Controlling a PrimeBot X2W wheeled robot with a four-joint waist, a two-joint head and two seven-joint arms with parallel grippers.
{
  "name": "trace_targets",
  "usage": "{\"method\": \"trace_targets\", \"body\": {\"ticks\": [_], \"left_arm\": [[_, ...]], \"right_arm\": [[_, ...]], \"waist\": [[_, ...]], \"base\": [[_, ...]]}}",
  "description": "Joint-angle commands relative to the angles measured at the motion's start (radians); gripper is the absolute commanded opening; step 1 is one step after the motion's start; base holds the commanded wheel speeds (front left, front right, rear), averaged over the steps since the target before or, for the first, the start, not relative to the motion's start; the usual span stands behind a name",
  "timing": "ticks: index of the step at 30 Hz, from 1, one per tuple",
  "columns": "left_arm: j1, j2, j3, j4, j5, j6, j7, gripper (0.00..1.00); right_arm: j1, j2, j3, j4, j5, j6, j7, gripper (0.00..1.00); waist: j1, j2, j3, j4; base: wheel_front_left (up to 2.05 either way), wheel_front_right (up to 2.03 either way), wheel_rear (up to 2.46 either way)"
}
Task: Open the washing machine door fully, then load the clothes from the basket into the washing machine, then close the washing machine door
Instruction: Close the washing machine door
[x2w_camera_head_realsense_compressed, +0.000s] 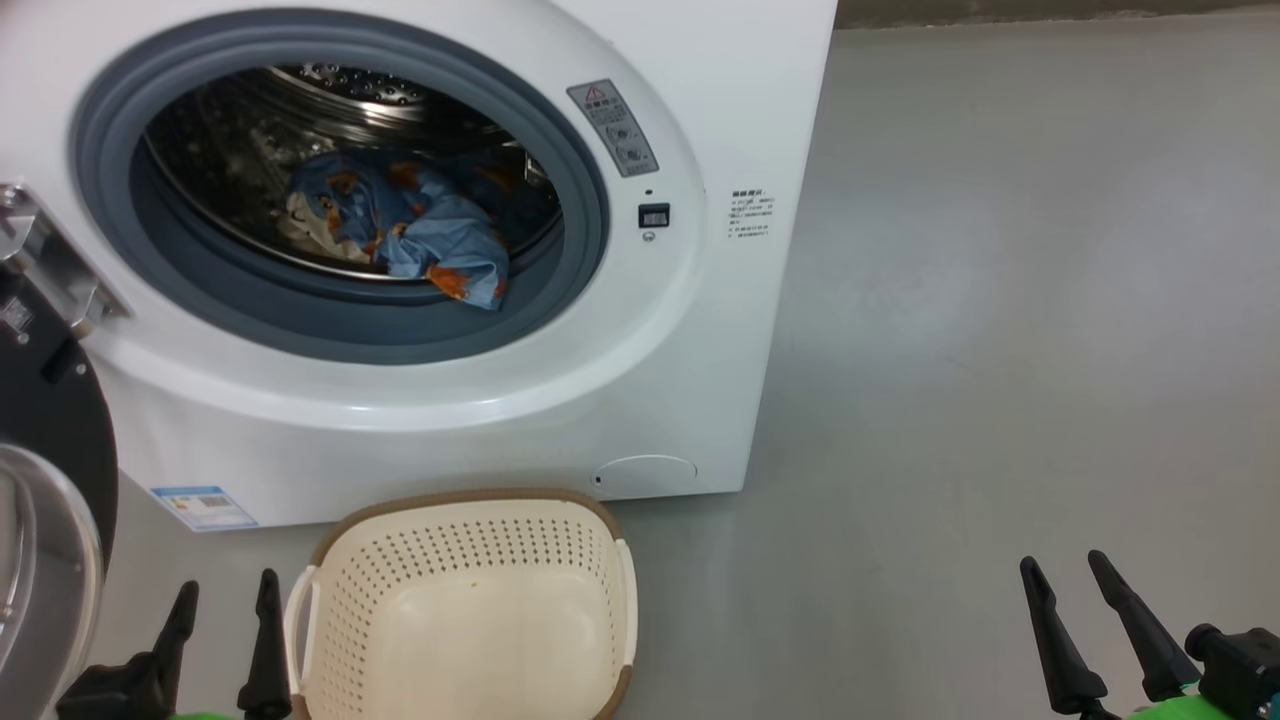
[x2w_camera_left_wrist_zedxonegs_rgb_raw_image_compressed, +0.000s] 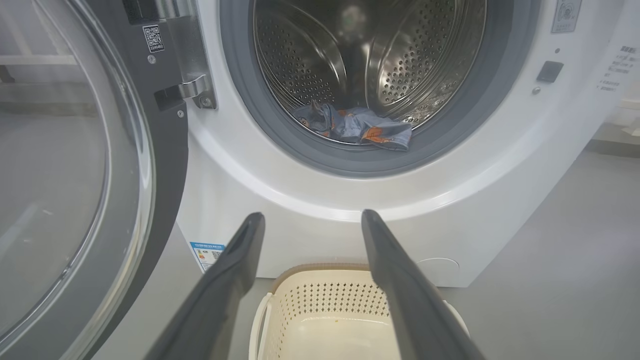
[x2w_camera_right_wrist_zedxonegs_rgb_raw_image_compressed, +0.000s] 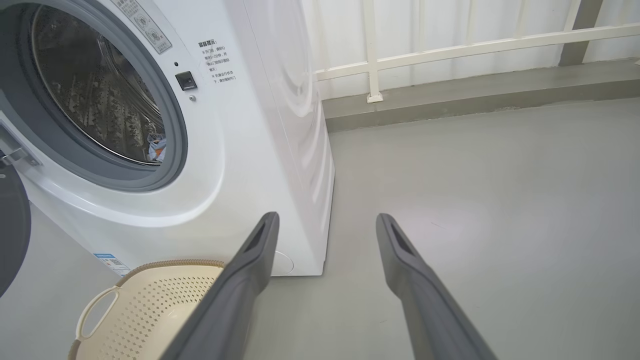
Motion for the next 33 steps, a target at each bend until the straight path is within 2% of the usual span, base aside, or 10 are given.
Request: {"method": "trace_targets", "body": {"ticks": [1,9,20,26,33], "left_arm": [[-0.027,0.015,0.034,-0.021,0.008,-0.002,-0.006,1.0],[-0.015,0.015,0.037,-0.026,-0.001,-0.002,-0.006,1.0],[-0.003,0.008,0.04,-0.056,-0.009,-0.002,-0.006,1.0],[0.01,-0.009,0.061,-0.072,-0.012,-0.002,-0.006,1.0],[0.037,-0.026,0.089,-0.101,-0.022,0.001,-0.006,1.0]], "right_arm": [[-0.012,-0.022,0.017,-0.027,0.0,0.003,-0.005,1.0],[-0.013,-0.022,0.018,-0.025,0.002,0.003,-0.005,1.0],[-0.01,-0.02,0.012,-0.026,0.0,0.003,-0.005,1.0],[-0.019,-0.019,0.035,-0.023,0.0,0.003,-0.005,1.0],[-0.048,-0.024,0.079,-0.01,0.003,0.003,-0.005,1.0]], "waist": [[0.0,-0.0001,0.0,0.002],[0.0,-0.0001,-0.002,0.002],[0.0,-0.0001,-0.005,0.017],[0.0,-0.0001,-0.007,0.065],[0.0,-0.0001,-0.013,0.157]], "base": [[-1.41,1.41,0.0],[-0.91,0.91,0.0],[-0.05,0.05,0.0],[0.0,0.0,0.0],[0.0,0.0,0.0]]}}
